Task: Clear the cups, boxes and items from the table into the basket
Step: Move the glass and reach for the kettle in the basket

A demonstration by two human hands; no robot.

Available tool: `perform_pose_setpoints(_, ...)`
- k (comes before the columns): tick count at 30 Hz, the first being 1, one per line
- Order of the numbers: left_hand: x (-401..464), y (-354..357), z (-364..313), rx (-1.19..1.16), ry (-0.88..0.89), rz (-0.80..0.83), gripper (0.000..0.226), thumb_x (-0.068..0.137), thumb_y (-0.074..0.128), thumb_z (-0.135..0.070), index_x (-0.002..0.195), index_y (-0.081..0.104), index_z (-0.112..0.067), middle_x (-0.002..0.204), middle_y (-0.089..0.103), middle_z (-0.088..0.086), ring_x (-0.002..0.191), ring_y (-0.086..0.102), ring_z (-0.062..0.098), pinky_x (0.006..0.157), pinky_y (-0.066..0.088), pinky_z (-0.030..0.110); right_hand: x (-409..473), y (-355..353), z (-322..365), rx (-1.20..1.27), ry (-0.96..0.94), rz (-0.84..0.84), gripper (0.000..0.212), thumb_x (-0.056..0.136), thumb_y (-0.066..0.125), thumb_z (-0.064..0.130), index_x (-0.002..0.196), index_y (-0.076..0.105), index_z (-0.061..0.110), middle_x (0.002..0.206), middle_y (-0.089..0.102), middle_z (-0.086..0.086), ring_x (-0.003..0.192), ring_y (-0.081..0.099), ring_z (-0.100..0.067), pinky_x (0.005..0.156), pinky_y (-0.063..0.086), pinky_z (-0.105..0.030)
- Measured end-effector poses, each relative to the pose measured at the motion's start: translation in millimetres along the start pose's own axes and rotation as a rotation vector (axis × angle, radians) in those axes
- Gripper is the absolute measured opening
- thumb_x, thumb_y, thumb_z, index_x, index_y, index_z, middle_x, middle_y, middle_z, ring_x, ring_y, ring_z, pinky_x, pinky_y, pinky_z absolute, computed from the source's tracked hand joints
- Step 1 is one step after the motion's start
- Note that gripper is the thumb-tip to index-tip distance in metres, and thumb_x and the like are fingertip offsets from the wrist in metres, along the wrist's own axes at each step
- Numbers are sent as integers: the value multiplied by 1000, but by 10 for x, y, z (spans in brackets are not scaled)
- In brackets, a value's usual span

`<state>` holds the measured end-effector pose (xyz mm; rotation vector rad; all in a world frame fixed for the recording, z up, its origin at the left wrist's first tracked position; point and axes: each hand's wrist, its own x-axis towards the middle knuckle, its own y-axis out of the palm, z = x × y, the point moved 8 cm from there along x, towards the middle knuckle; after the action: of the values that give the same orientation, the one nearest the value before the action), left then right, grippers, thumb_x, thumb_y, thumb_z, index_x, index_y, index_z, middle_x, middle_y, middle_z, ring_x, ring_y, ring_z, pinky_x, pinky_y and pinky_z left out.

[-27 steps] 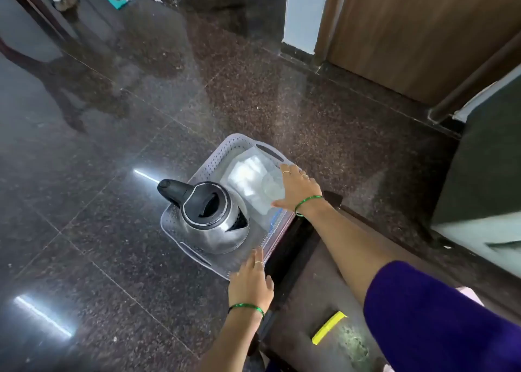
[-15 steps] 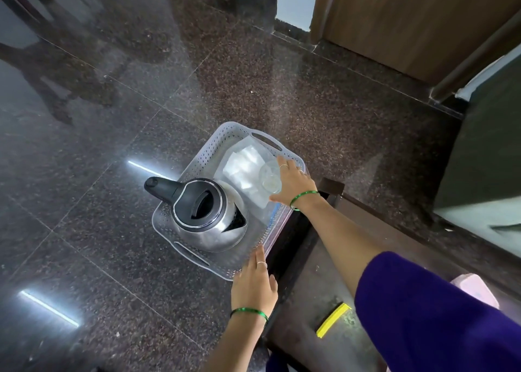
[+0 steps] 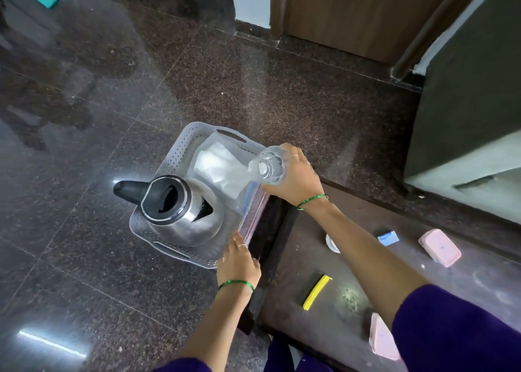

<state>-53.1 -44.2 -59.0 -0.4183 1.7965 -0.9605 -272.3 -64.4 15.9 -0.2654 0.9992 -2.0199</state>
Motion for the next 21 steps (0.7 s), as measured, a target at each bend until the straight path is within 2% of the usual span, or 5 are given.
perform_pose_setpoints(7,6,9,-49,0,-74,67,76,95,51,-26,152,8,0,158,19,13,138,38,29,108,38,43,-653,-749,-748,72,121,-194,82,52,78,49,122,42,25,121,50,4,116,49,-20,95,46,-39)
perform_pose_setpoints(12,94,49,-173,-96,-167,35,62,92,58,-24,138,35,9,144,40,25,127,47,38,105,42,44,-1366,-1096,-1502,25,293,-219,78,53,74,52,122,44,32,120,46,12,117,42,-13,92,47,-40)
perform_pose_setpoints(15,128,96,-201,-97,-191,44,67,91,60,-27,140,33,9,142,43,26,123,50,40,104,44,44,-1812,-1282,-1969,41,364,-246,79,55,75,53,124,45,28,121,48,8,117,42,-16,95,45,-40)
perform_pose_setpoints(19,76,126,-244,-52,-241,-12,68,88,63,-24,140,33,8,143,39,29,123,49,43,103,43,48,-2364,-1513,-2532,37,466,-286,76,54,79,49,119,45,30,121,47,7,115,41,-14,89,48,-39)
perform_pose_setpoints(21,-3,189,-403,-46,-241,-36,59,88,62,-19,134,40,10,143,40,29,124,48,44,103,42,48,-2617,-1626,-2806,56,519,-333,80,52,81,46,119,40,28,125,44,4,118,43,-20,83,44,-36)
